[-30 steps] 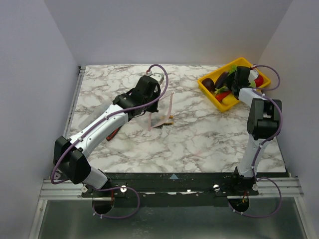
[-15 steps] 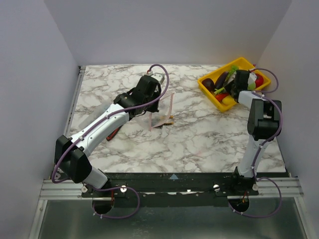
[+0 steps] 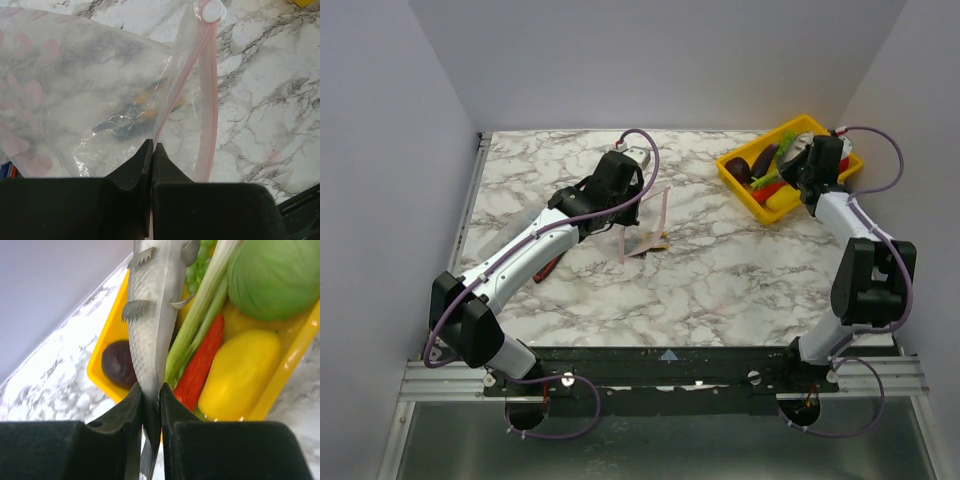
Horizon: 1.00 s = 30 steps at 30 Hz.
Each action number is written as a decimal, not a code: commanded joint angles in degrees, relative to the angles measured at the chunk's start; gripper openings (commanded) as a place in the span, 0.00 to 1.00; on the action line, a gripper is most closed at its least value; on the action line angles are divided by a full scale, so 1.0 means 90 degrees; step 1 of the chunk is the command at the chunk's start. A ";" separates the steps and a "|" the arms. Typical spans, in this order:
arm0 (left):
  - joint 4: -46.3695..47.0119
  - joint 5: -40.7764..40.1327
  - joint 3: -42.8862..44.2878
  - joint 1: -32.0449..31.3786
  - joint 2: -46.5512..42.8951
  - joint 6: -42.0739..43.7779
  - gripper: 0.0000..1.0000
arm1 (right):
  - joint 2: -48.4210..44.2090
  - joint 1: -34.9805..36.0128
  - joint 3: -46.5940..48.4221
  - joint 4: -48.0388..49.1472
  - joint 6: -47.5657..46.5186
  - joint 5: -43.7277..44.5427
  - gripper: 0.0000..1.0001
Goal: Place the food in the zip-top bag and seal the zipper
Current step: Pick up the fake fish from the bin, then place the fake fish in the zipper food storage bag.
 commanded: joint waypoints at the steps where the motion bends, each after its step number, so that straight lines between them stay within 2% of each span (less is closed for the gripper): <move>1: -0.0026 0.0189 0.0175 0.0010 -0.0047 -0.0016 0.00 | -0.0926 0.0162 -0.0909 -0.0401 -0.0129 -0.0907 0.00; 5: -0.0019 0.0164 0.0169 0.0015 -0.0065 -0.0010 0.00 | -0.1998 0.0500 -0.1888 -0.0485 -0.0096 -0.1484 0.00; 10: 0.0000 0.0234 0.0151 0.0013 -0.0098 -0.0027 0.00 | -0.2717 0.1207 -0.2572 -0.1118 0.0028 -0.2297 0.01; 19: -0.0056 0.0134 0.0183 0.0008 -0.0116 0.0002 0.00 | -0.3973 0.3085 -0.3054 -0.1629 0.0816 -0.1974 0.00; 26: 0.0221 0.0184 -0.0033 0.0010 -0.0199 0.0132 0.00 | -0.4108 0.5343 -0.2564 -0.1868 0.1246 -0.0857 0.00; 30: 0.0579 0.0011 -0.0405 0.0012 -0.0416 0.0321 0.00 | -0.4278 0.5720 -0.2369 -0.2175 0.1205 -0.0606 0.00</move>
